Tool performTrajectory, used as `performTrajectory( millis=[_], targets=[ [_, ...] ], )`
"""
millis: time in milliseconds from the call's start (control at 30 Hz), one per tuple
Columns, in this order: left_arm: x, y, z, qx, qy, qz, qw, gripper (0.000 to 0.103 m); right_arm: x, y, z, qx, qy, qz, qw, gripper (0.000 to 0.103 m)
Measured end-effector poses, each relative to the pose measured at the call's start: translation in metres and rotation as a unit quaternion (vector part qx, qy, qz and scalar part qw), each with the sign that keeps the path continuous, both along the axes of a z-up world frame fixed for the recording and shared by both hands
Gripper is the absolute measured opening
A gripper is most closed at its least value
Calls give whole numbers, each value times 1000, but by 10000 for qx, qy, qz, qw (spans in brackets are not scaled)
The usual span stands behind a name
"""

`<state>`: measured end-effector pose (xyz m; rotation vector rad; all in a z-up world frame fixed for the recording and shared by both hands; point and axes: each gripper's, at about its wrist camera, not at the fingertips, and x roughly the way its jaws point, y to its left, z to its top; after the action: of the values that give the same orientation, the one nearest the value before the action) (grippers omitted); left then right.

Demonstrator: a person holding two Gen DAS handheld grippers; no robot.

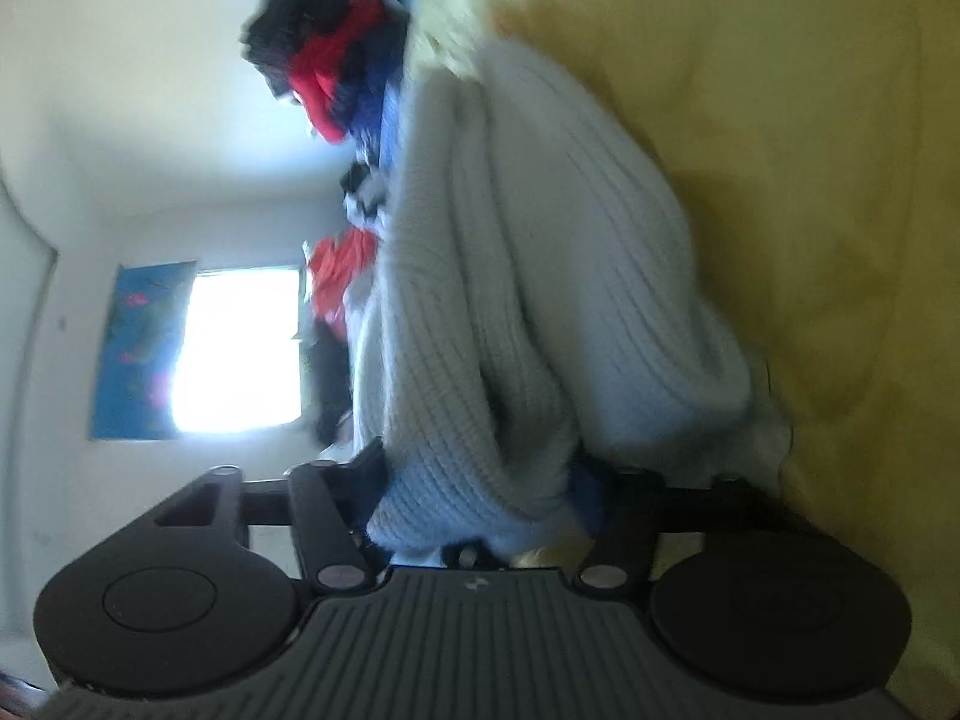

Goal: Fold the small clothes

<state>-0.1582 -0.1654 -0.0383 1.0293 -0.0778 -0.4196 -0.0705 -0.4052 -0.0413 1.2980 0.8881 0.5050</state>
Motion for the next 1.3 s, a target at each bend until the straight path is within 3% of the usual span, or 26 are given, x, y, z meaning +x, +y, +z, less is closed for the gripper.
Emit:
performTrajectory(
  millis=[67, 133, 167, 233, 267, 300, 333, 400, 433, 500, 667, 700, 767, 900, 1033, 1100, 1167, 1233, 1300],
  targets=[
    [1, -2, 0, -7, -39, -39, 10000, 29, -2, 4, 30, -792, -538, -123, 9953, 36],
    [-1, -2, 3, -82, -134, -81, 9998, 29, -10, 7, 67, -1523, -1310, -219, 9794, 35],
    [-1, -3, 5, -135, -131, -106, 9998, 29, -16, 11, 85, -2059, -1695, -201, 9636, 35],
    [-1, -5, 6, -140, 145, -197, 9996, 30, -28, 31, 98, -3707, -2293, 6, 9000, 32],
    [1, -7, 1, -16, 400, -260, 9989, 30, -24, 38, 83, -4244, -2101, 247, 8804, 31],
    [0, -9, -7, 120, 486, -300, 9983, 30, -16, 32, 69, -4135, -1803, 331, 8919, 31],
    [-3, -9, -15, 217, 300, -293, 9989, 32, -15, 25, 60, -3816, -1738, 220, 9076, 31],
    [-9, -6, -20, 291, 171, -337, 9989, 33, -13, 16, 63, -3415, -1657, 110, 9251, 37],
    [-12, -1, -15, 156, 239, -370, 9989, 33, -12, 14, 63, -3255, -1604, 86, 9318, 48],
    [-20, 11, -2, -188, 324, -466, 9982, 34, -15, 3, 57, -3020, -1487, 121, 9416, 59],
    [-39, 62, 26, -878, 281, -558, 9942, 39, -14, -18, 67, -2390, -1252, -150, 9628, 74],
    [-40, 71, 28, -966, 284, -498, 9937, 41, -20, -24, 69, -2342, -1330, -329, 9625, 76],
    [-38, 86, 28, -1082, 283, -271, 9934, 59, -11, -25, 79, -2463, -1498, -500, 9562, 78],
    [-33, 93, 20, -822, 314, 123, 9960, 60, 18, 11, 100, -3080, -1889, -179, 9323, 78],
    [-30, 83, 14, -746, 474, 122, 9960, 60, 24, 72, 117, -3536, -2654, 633, 8947, 80],
    [-24, 74, 1, -478, 476, 213, 9975, 58, 39, 85, 112, -3721, -2461, 853, 8909, 80],
    [-20, 68, -13, -310, 483, 257, 9980, 45, 57, 83, 89, -4013, -2082, 959, 8868, 68],
    [-24, 63, -26, -44, 224, 288, 9993, 38, 58, 67, 72, -3708, -2301, 848, 8958, 61],
    [-28, 60, -35, 207, 112, 301, 9993, 32, 54, 54, 70, -3540, -2204, 745, 9058, 51]
  ],
)
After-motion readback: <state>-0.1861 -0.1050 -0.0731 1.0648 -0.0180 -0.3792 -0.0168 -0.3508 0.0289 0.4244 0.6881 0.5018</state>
